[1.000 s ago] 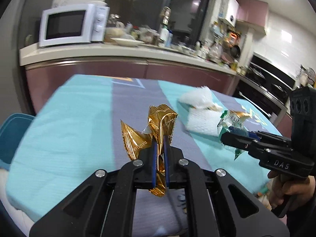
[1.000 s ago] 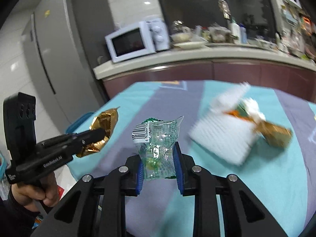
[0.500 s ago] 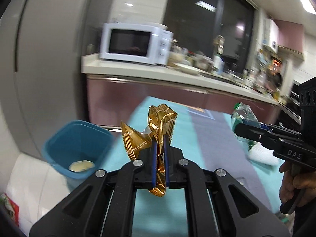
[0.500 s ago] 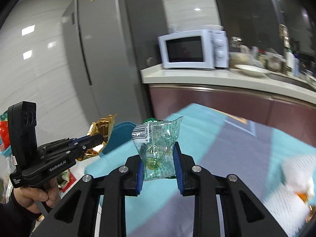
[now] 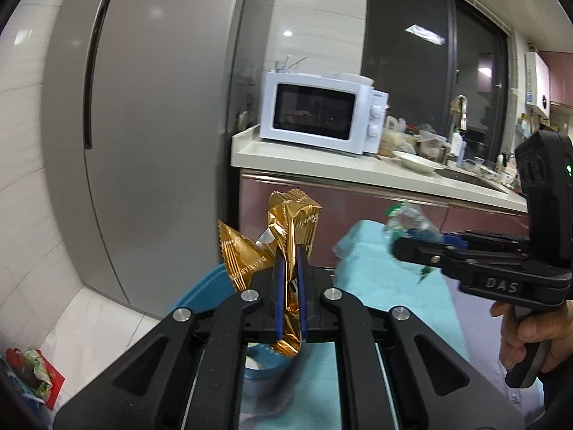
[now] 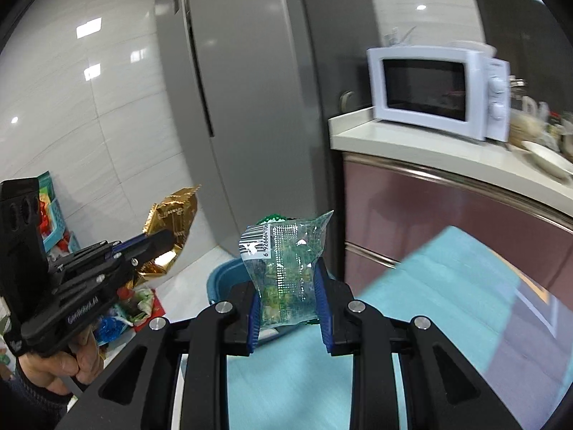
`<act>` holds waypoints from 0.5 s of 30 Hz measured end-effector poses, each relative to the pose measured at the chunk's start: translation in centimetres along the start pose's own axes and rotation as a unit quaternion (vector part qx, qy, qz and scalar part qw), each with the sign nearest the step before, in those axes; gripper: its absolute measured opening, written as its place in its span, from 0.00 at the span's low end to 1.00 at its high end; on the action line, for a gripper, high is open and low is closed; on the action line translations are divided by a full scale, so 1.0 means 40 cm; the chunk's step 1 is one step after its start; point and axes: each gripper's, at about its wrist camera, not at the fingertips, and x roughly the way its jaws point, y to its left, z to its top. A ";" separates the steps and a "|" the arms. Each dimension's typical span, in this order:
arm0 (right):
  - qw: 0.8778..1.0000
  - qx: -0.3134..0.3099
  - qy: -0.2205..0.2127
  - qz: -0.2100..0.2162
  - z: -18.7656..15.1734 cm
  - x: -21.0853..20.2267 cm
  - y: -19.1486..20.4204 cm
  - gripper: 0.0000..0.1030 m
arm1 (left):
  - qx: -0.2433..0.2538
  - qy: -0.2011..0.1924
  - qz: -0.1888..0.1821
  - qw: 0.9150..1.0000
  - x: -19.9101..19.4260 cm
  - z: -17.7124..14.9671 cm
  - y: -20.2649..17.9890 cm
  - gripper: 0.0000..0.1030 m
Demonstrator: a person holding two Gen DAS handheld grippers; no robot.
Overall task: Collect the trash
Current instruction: 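Carry both wrappers to the blue bin and open both grippers over it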
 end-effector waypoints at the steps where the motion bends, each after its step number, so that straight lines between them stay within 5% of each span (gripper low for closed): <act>1: 1.000 -0.005 0.007 0.003 0.010 0.032 0.010 0.24 | -0.002 0.001 0.002 1.000 0.009 0.002 0.011 0.06; 15: 0.987 0.018 0.158 0.012 -0.006 0.417 -0.008 0.24 | -0.044 0.101 0.020 0.994 0.295 -0.079 0.131 0.06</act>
